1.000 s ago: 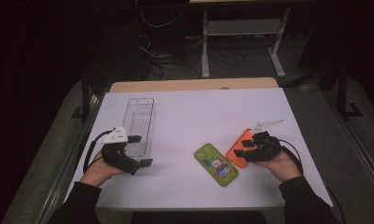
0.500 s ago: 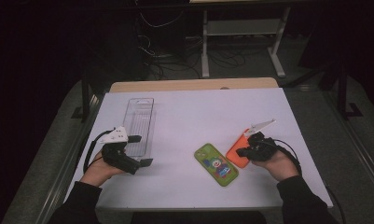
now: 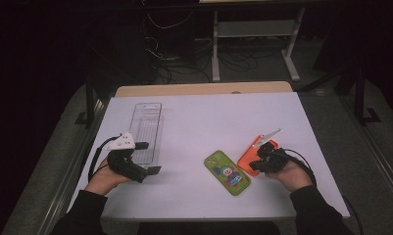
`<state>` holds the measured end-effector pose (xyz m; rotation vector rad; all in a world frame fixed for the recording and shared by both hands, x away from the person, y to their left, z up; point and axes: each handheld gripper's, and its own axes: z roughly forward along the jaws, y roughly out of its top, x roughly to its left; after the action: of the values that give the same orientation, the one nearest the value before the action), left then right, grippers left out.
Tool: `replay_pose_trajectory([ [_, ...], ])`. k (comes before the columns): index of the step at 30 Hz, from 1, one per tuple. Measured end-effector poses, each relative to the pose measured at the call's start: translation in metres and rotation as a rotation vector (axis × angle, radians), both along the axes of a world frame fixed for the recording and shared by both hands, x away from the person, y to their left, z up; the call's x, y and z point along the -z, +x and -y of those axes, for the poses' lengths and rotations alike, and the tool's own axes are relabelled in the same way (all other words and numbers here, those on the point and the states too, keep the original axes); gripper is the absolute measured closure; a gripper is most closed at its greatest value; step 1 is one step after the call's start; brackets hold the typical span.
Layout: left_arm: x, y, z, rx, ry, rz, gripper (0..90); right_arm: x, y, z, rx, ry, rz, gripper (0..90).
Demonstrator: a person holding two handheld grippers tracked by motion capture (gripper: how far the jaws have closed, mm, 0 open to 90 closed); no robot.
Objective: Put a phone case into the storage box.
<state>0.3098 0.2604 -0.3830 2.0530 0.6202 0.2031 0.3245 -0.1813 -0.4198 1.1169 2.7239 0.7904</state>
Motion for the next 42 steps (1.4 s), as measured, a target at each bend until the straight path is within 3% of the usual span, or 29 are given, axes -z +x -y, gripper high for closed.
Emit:
replay_pose_trajectory([
  [21,0.001,0.001,0.001,0.006,0.005,0.004,0.0,0.006,-0.004,0.005,-0.006,-0.072,-0.032,88.4],
  [31,0.002,0.001,0.003,0.002,0.001,-0.008,0.0,0.003,-0.007,0.020,0.032,-0.100,-0.047,88.5],
  [42,0.001,0.002,0.003,0.012,0.007,0.002,0.0,0.001,-0.007,0.042,0.111,-0.163,-0.040,88.5],
])
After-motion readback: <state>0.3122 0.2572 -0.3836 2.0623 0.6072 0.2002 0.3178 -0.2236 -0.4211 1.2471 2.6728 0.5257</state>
